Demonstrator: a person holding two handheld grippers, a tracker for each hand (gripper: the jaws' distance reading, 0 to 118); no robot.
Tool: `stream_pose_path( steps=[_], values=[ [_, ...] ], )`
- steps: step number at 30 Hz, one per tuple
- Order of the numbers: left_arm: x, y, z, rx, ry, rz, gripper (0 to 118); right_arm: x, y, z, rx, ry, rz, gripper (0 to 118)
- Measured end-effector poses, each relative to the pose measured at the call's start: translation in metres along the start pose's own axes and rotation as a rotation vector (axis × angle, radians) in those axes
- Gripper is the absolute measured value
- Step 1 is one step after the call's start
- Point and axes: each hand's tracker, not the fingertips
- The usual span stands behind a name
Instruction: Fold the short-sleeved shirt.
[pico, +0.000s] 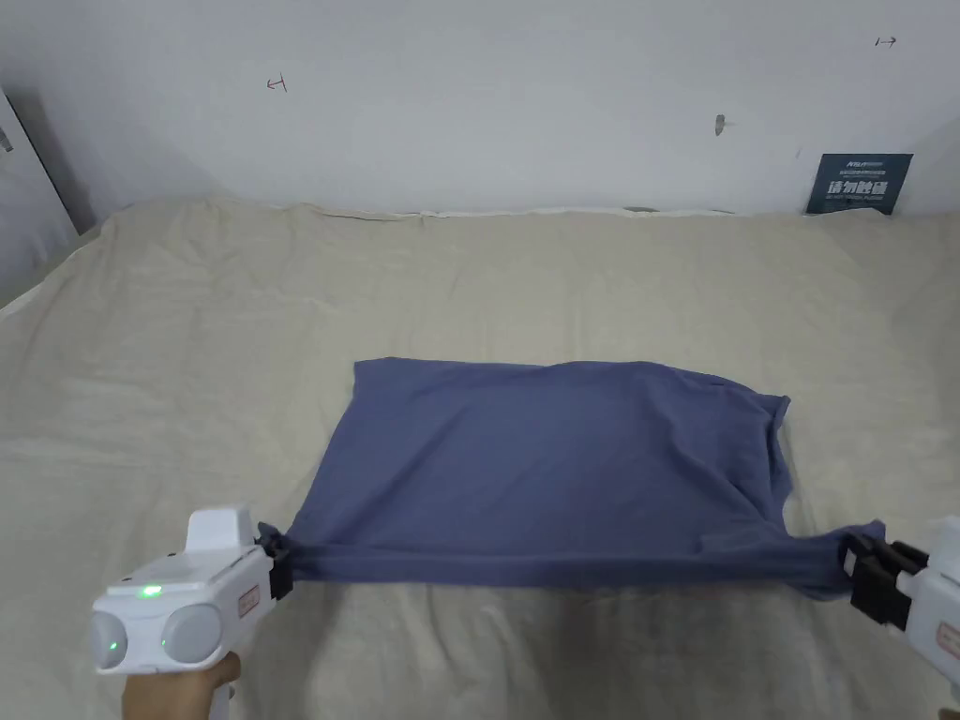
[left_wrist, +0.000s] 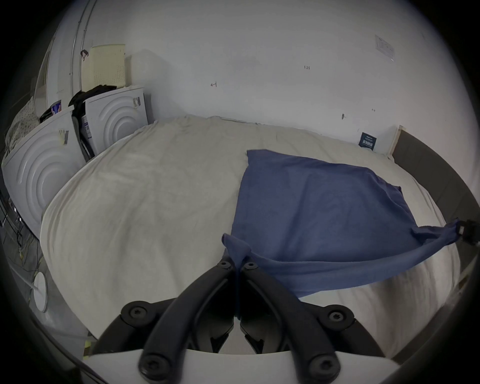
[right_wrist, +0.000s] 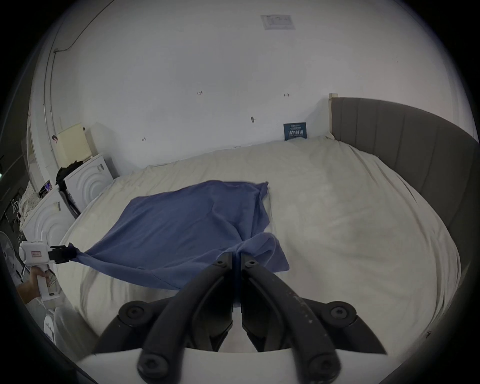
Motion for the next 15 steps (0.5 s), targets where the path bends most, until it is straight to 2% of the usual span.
stream_pose_path(
  steps=[5,10,13,15],
  values=[
    [-0.016,-0.035,0.014,-0.047,-0.001,0.022,2,0.006,-0.044,0.023,-0.066,0.000,0.007,7],
    [-0.019,-0.070,0.012,-0.128,0.024,-0.048,2,0.019,-0.090,0.013,-0.182,-0.057,-0.032,7],
    [-0.012,-0.082,0.014,-0.179,0.040,-0.117,2,0.020,-0.111,0.001,-0.233,-0.104,-0.013,7],
    [-0.010,-0.091,0.009,-0.213,0.052,-0.152,3,0.022,-0.125,-0.011,-0.313,-0.135,-0.048,7]
  ],
)
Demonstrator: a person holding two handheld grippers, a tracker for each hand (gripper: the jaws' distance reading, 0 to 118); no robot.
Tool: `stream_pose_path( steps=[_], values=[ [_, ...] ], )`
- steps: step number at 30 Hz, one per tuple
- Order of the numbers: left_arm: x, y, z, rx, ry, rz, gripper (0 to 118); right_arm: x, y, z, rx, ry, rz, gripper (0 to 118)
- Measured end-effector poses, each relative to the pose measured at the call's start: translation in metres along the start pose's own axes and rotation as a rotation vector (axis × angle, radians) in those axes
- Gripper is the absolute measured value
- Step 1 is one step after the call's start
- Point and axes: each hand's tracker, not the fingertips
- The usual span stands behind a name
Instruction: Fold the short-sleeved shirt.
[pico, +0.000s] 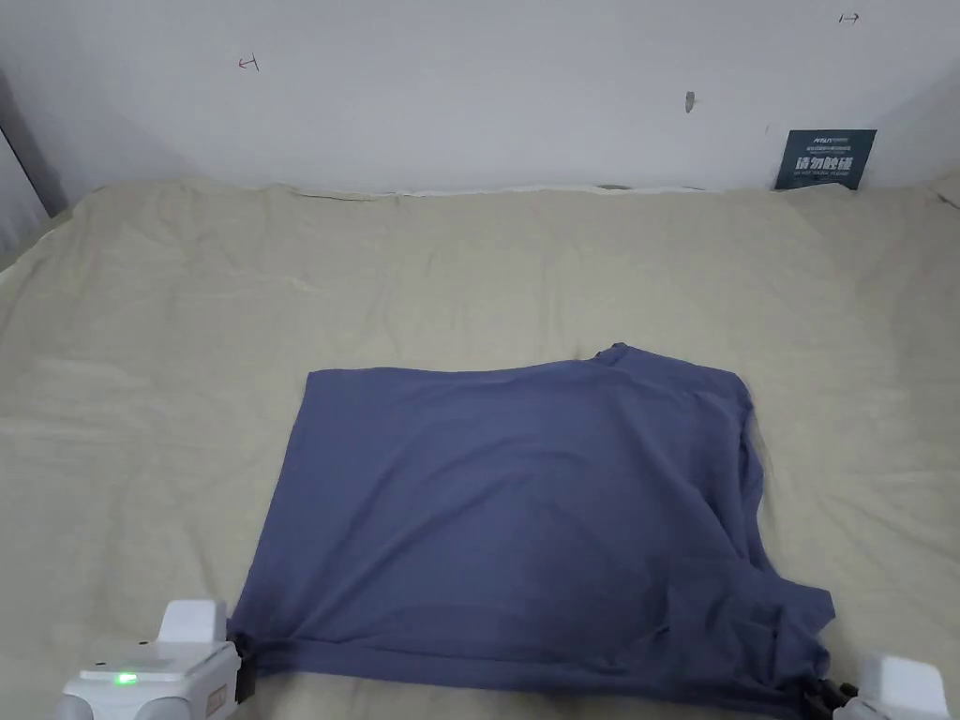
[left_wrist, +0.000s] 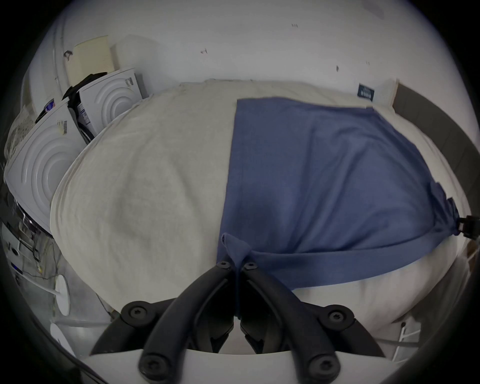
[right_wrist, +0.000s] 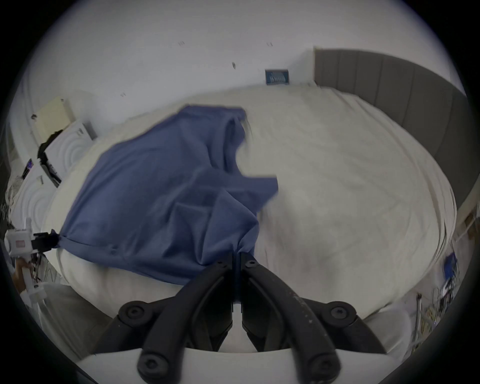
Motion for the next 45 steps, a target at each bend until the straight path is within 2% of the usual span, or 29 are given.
stream_pose_path(
  steps=[2,5,7,8,9,10,11,12,13,14,15,20,23,25,26,27,28,29,30,31,40,45],
  values=[
    [-0.002,-0.008,-0.009,0.013,0.003,-0.002,3,0.004,-0.005,-0.012,-0.024,-0.008,-0.042,7],
    [0.012,-0.003,0.005,0.017,0.012,0.016,3,-0.002,-0.002,-0.012,-0.014,-0.025,-0.051,7],
    [0.016,0.003,0.014,-0.003,0.001,0.055,20,-0.002,0.004,-0.010,-0.020,-0.029,-0.052,8],
    [0.016,0.006,0.018,-0.002,0.001,0.072,37,-0.004,0.006,-0.007,-0.008,-0.023,-0.048,13],
    [0.012,0.008,0.021,0.009,-0.005,0.086,71,-0.007,0.014,0.000,0.027,-0.013,-0.039,26],
    [0.012,0.014,0.028,0.039,-0.021,0.107,92,-0.010,0.023,0.006,0.066,-0.006,-0.021,47],
    [0.013,0.021,0.037,0.082,-0.029,0.122,108,-0.014,0.032,0.013,0.095,-0.002,-0.006,73],
    [0.016,0.030,0.049,0.146,-0.035,0.137,116,-0.019,0.044,0.021,0.136,-0.004,0.002,100],
    [0.012,0.032,0.042,0.197,-0.045,0.140,116,-0.023,0.054,0.030,0.191,-0.009,0.006,114],
    [0.013,0.043,0.051,0.241,-0.060,0.142,116,-0.027,0.065,0.041,0.264,-0.011,0.008,118],
    [0.016,0.054,0.063,0.280,-0.077,0.141,116,-0.045,0.081,0.069,0.331,-0.009,0.017,116],
    [0.025,0.097,0.111,0.525,-0.081,0.111,114,-0.077,0.122,0.125,0.558,-0.017,0.068,116],
    [0.033,0.117,0.138,0.624,-0.095,0.112,99,-0.093,0.131,0.148,0.660,-0.053,0.093,116],
    [0.035,0.123,0.144,0.684,-0.094,0.118,91,-0.102,0.132,0.159,0.707,-0.063,0.117,109],
    [0.037,0.124,0.146,0.711,-0.090,0.125,88,-0.106,0.132,0.164,0.734,-0.059,0.132,102],
    [0.039,0.125,0.149,0.735,-0.085,0.131,81,-0.109,0.132,0.167,0.756,-0.066,0.147,86],
    [0.040,0.124,0.150,0.752,-0.084,0.134,68,-0.112,0.131,0.169,0.758,-0.073,0.149,69],
    [0.043,0.124,0.152,0.773,-0.085,0.129,42,-0.116,0.130,0.172,0.769,-0.088,0.156,46],
    [0.045,0.123,0.153,0.782,-0.088,0.124,0,-0.119,0.130,0.174,0.778,-0.094,0.162,7],
    [0.045,0.123,0.152,0.779,-0.094,0.116,0,-0.119,0.130,0.173,0.789,-0.098,0.163,1],
    [0.050,0.114,0.147,0.722,-0.093,0.098,0,-0.118,0.129,0.170,0.799,-0.093,0.175,1],
    [0.040,0.103,0.124,0.506,-0.065,0.054,0,-0.111,0.128,0.166,0.777,-0.081,0.175,1]
  ],
)
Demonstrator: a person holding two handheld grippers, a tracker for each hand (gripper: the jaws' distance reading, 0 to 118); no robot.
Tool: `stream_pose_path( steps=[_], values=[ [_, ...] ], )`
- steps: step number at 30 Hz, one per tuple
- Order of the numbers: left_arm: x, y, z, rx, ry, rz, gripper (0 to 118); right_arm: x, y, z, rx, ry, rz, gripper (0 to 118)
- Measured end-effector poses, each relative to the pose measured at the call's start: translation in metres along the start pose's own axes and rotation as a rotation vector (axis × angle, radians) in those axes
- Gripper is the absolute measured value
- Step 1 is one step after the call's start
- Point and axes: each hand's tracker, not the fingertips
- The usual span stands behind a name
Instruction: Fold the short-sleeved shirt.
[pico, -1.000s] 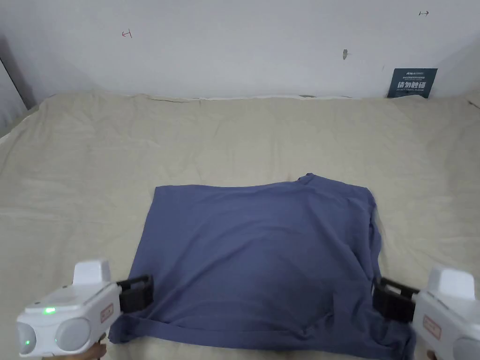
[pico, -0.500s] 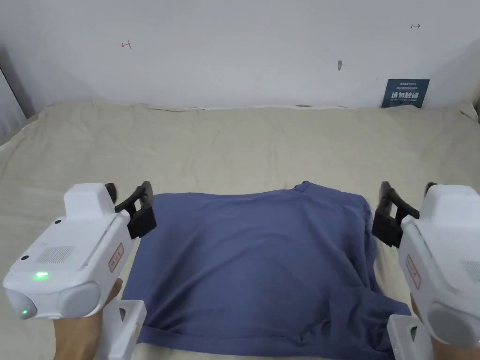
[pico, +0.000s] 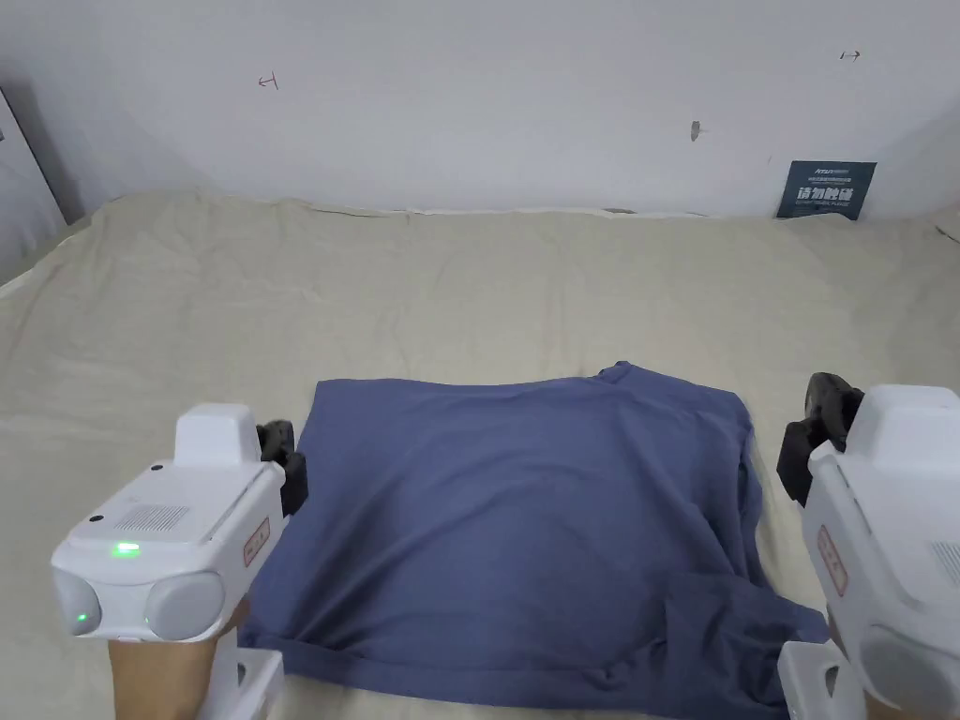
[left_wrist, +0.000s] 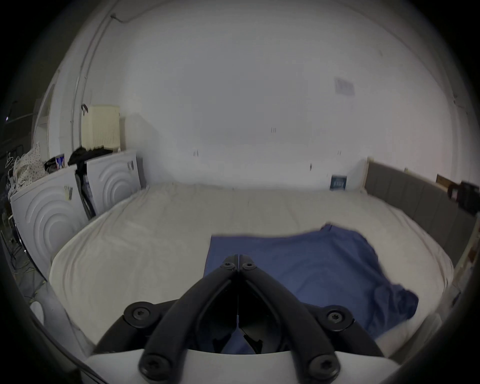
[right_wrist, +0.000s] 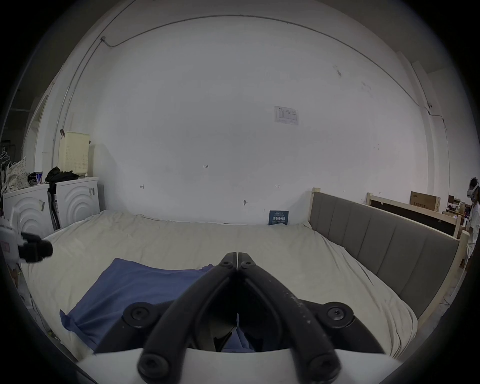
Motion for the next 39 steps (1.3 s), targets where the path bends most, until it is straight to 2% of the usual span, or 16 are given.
stream_pose_path(
  steps=[5,7,8,10,11,12,20,22,24,25,26,29,31,34,36,39],
  values=[
    [-0.027,-0.048,-0.015,-0.213,-0.038,0.043,0,0.004,-0.005,-0.003,-0.023,0.011,-0.001,1],
    [-0.035,-0.066,-0.017,-0.269,-0.021,0.052,5,0.003,-0.009,-0.003,-0.032,0.011,0.000,1],
    [-0.040,-0.076,-0.017,-0.295,-0.005,0.050,18,0.004,-0.010,-0.004,-0.036,0.010,-0.001,1],
    [-0.047,-0.092,-0.019,-0.333,0.006,0.064,84,0.004,-0.014,-0.004,-0.047,0.010,-0.004,1],
    [-0.050,-0.099,-0.023,-0.366,0.004,0.072,109,0.005,-0.015,-0.005,-0.055,0.011,-0.005,1],
    [-0.054,-0.106,-0.027,-0.393,0.008,0.074,118,0.005,-0.016,-0.006,-0.061,0.011,-0.005,1],
    [-0.057,-0.138,-0.056,-0.453,0.024,0.040,102,0.006,-0.028,-0.008,-0.107,0.016,0.003,1],
    [-0.055,-0.147,-0.065,-0.463,0.011,0.026,76,0.007,-0.030,-0.007,-0.118,0.010,0.002,1],
    [-0.041,-0.138,-0.054,-0.478,0.008,0.032,28,0.009,-0.033,-0.007,-0.130,0.004,0.001,1],
    [-0.035,-0.135,-0.047,-0.463,-0.021,0.047,14,0.012,-0.035,-0.007,-0.138,0.000,0.000,1],
    [-0.029,-0.134,-0.043,-0.446,-0.010,0.034,6,0.014,-0.037,-0.006,-0.147,-0.005,0.000,1],
    [-0.021,-0.130,-0.033,-0.421,0.001,-0.025,5,0.023,-0.047,-0.008,-0.196,-0.018,-0.017,2],
    [-0.019,-0.125,-0.028,-0.410,0.008,-0.019,5,0.031,-0.060,-0.012,-0.272,-0.012,-0.040,22],
    [-0.036,-0.118,-0.035,-0.372,0.013,0.039,5,0.041,-0.097,-0.022,-0.446,0.019,-0.066,79],
    [-0.041,-0.113,-0.034,-0.354,0.020,0.064,5,0.044,-0.126,-0.027,-0.558,0.012,-0.073,105],
    [-0.047,-0.107,-0.033,-0.338,0.018,0.098,5,0.046,-0.169,-0.031,-0.661,0.004,-0.101,107]
  ],
)
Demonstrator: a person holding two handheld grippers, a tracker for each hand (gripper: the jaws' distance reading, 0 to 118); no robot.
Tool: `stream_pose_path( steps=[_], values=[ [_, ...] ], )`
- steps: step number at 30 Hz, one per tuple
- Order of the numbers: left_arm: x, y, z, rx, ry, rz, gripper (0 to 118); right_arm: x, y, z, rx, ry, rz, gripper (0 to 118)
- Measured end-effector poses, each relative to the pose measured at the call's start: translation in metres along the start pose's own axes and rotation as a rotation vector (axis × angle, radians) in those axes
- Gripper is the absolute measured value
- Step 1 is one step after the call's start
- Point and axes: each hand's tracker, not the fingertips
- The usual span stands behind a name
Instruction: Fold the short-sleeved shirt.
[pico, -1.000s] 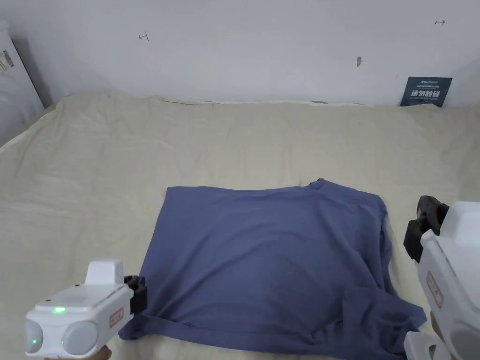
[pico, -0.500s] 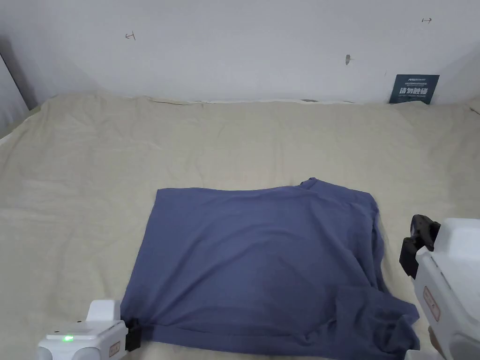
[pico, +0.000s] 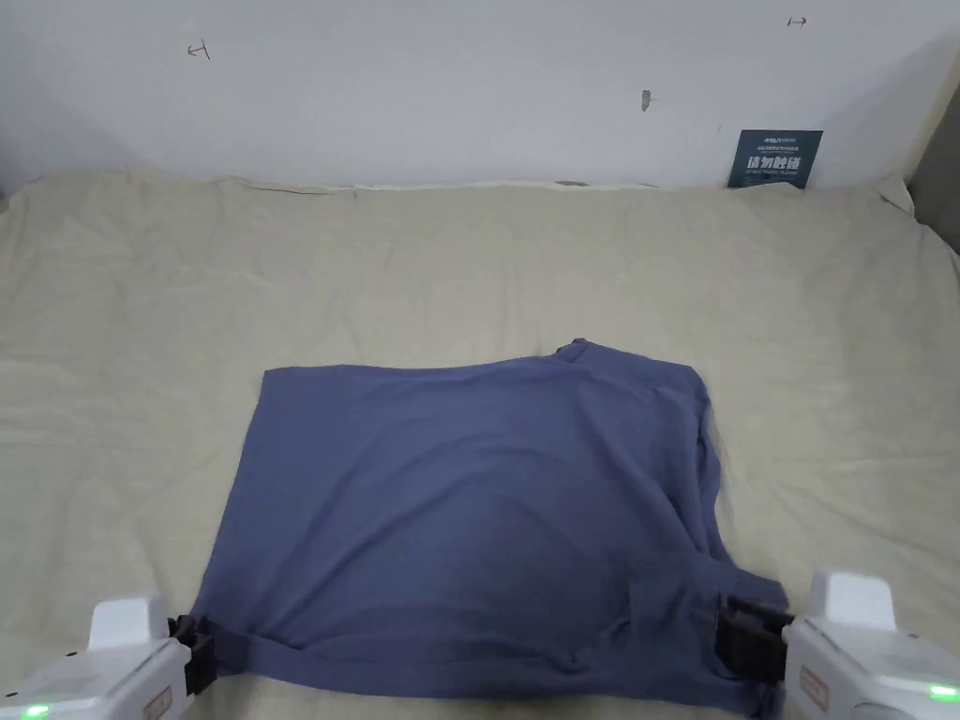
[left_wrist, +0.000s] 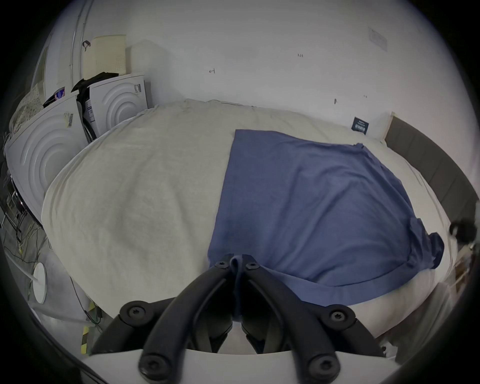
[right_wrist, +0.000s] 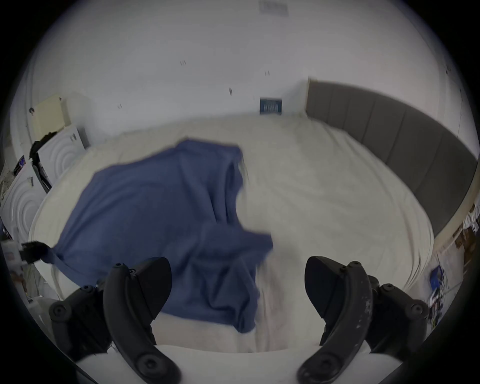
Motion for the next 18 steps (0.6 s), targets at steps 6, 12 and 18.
stream_pose_path(
  steps=[6,12,18],
  values=[
    [-0.006,-0.004,-0.005,0.018,0.003,-0.003,5,0.002,-0.027,-0.033,-0.091,0.002,-0.015,31],
    [-0.012,-0.002,-0.008,0.029,0.012,0.010,5,0.002,-0.024,-0.025,-0.054,0.059,-0.018,5],
    [-0.020,0.022,-0.016,0.081,0.014,0.076,5,0.000,0.026,-0.002,0.108,0.070,0.002,5]
  ],
)
